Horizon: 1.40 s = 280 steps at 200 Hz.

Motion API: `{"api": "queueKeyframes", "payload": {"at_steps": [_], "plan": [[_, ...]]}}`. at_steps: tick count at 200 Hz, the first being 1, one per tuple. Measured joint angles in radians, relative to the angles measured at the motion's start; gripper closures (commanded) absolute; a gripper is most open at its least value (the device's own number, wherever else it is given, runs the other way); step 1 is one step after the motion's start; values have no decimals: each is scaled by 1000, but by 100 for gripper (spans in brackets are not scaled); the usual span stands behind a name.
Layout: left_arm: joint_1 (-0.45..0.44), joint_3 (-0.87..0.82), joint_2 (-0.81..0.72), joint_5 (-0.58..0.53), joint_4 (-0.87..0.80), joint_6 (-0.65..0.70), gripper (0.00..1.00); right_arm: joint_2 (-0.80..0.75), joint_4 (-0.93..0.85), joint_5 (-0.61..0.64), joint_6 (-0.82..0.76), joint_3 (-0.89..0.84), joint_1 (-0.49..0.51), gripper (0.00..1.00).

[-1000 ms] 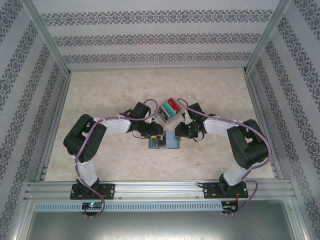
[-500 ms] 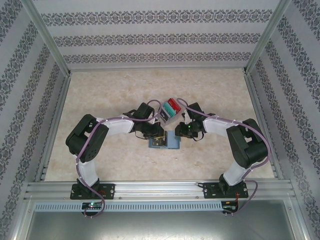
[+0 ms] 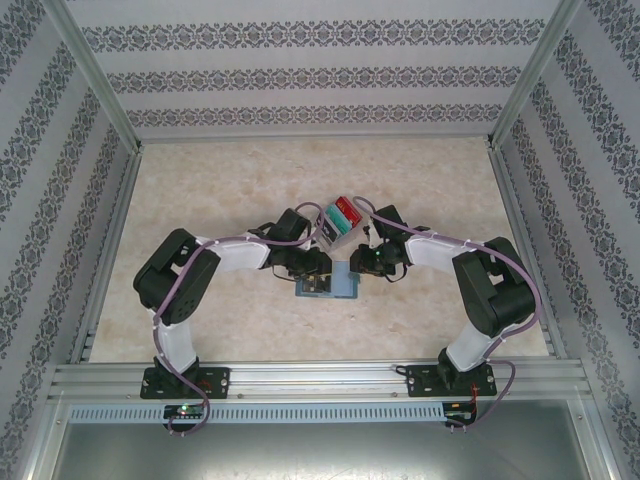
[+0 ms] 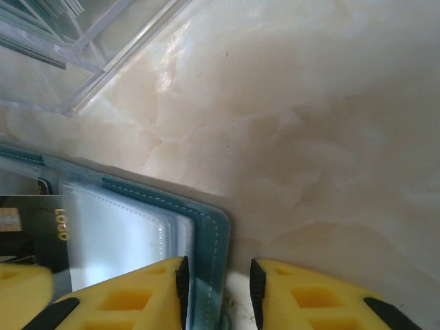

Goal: Put the credit cards into the card holder

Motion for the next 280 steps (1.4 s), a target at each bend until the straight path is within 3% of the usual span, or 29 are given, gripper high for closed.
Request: {"api": "queueKeyframes", "payload": {"at_steps": [35, 72, 91, 120, 140, 280], "plan": [[0, 20, -51, -42, -80, 30, 61, 0, 0, 0, 0, 0, 0, 67], [0, 47, -53, -77, -151, 55, 63, 0, -4, 0, 0, 2, 0, 67], [0, 50, -53, -100, -188, 63, 67, 0, -4, 0, 0, 2, 0, 67], [0, 39, -53, -117, -200, 71, 88, 0, -4, 0, 0, 2, 0, 67], [0, 33, -53, -111, -189, 71, 93, 0, -4, 0, 0, 2, 0, 67], [1, -9, 4, -41, -25, 41, 90, 3, -8, 0, 0, 5, 0, 68]]}}
